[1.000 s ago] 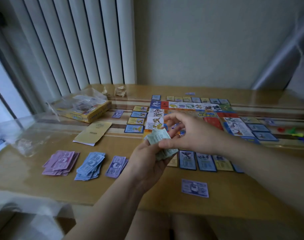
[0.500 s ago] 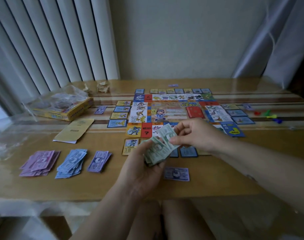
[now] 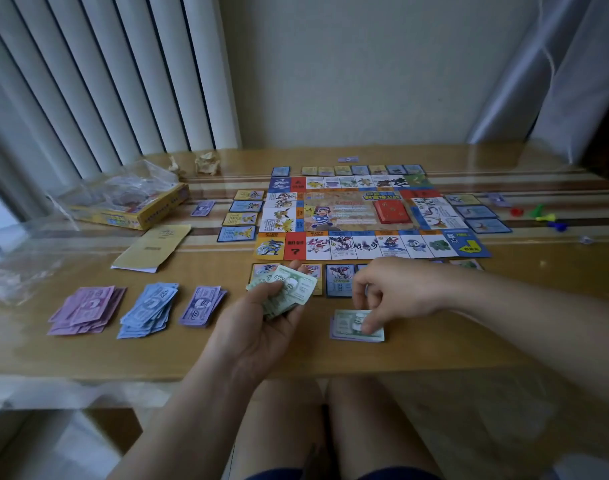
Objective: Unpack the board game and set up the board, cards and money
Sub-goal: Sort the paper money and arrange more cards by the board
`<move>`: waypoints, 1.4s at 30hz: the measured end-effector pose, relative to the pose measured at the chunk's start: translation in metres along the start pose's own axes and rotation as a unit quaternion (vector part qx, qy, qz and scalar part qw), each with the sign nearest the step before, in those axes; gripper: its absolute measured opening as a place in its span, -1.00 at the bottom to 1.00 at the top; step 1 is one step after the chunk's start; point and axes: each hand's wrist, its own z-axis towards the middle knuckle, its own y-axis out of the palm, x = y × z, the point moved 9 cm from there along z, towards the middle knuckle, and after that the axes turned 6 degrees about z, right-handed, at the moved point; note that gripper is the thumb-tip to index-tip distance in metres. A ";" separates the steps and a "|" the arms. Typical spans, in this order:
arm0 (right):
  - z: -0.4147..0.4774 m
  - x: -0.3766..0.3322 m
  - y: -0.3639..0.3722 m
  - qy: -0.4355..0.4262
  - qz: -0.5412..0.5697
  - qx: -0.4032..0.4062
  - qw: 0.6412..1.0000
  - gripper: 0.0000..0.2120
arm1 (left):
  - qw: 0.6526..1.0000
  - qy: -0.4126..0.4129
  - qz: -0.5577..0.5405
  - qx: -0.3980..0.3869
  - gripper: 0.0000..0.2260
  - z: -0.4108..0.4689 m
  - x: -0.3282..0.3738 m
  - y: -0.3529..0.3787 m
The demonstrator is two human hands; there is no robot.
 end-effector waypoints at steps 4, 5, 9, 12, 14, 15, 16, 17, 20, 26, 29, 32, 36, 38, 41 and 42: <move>-0.003 0.001 -0.008 0.010 -0.044 0.056 0.997 -0.63 | 0.999 -0.018 0.026 -0.008 -0.82 -0.002 -0.007 0.004; -0.005 -0.001 -0.014 0.004 -0.031 0.071 0.997 -0.63 | 0.999 -0.024 0.022 -0.019 -0.82 -0.003 -0.009 0.007; -0.016 -0.007 -0.053 -0.041 0.142 0.130 0.980 -0.77 | 0.998 -0.049 0.039 -0.029 -0.81 0.000 -0.018 0.022; -0.020 -0.003 -0.055 -0.033 0.252 0.116 0.960 -0.66 | 0.996 -0.052 0.061 -0.038 -0.81 0.007 -0.020 0.041; -0.019 0.005 -0.054 -0.022 0.269 0.132 0.954 -0.71 | 0.994 -0.051 0.084 -0.044 -0.83 0.015 -0.022 0.054; -0.017 0.012 -0.057 -0.017 0.274 0.146 0.950 -0.76 | 0.993 -0.049 0.097 -0.044 -0.83 0.020 -0.023 0.060; -0.016 0.021 -0.061 -0.011 0.279 0.161 0.947 -0.79 | 0.992 -0.049 0.107 -0.044 -0.84 0.025 -0.024 0.068; -0.015 0.030 -0.067 -0.004 0.291 0.174 0.941 -0.80 | 0.991 -0.052 0.113 -0.043 -0.85 0.031 -0.026 0.075; -0.010 0.066 -0.090 0.028 0.357 0.211 0.910 -0.84 | 0.991 -0.068 0.105 -0.050 -0.86 0.049 -0.027 0.104; -0.012 0.205 -0.161 0.124 0.379 0.402 0.824 -0.85 | 0.976 -0.120 0.149 -0.107 -0.71 0.098 -0.038 0.160; -0.023 0.274 -0.187 0.200 0.345 0.470 0.787 -0.76 | 0.968 -0.123 0.185 -0.116 -0.69 0.126 -0.045 0.180; -0.020 0.317 -0.202 0.239 0.328 0.497 0.767 -0.69 | 0.963 -0.114 0.211 -0.120 -0.68 0.150 -0.049 0.197; -0.009 0.342 -0.212 0.296 0.263 0.511 0.763 -0.72 | 0.960 -0.100 0.233 -0.116 -0.79 0.177 -0.050 0.209; 0.001 0.350 -0.208 0.303 0.286 0.492 0.764 -0.72 | 0.960 -0.103 0.238 -0.103 -0.89 0.187 -0.049 0.210; 0.003 0.354 -0.202 0.360 0.204 0.466 0.782 -0.73 | 0.960 -0.102 0.250 -0.080 -0.94 0.199 -0.049 0.208; 0.001 0.353 -0.203 0.385 0.155 0.458 0.786 -0.69 | 0.958 -0.102 0.256 -0.075 -0.92 0.203 -0.049 0.206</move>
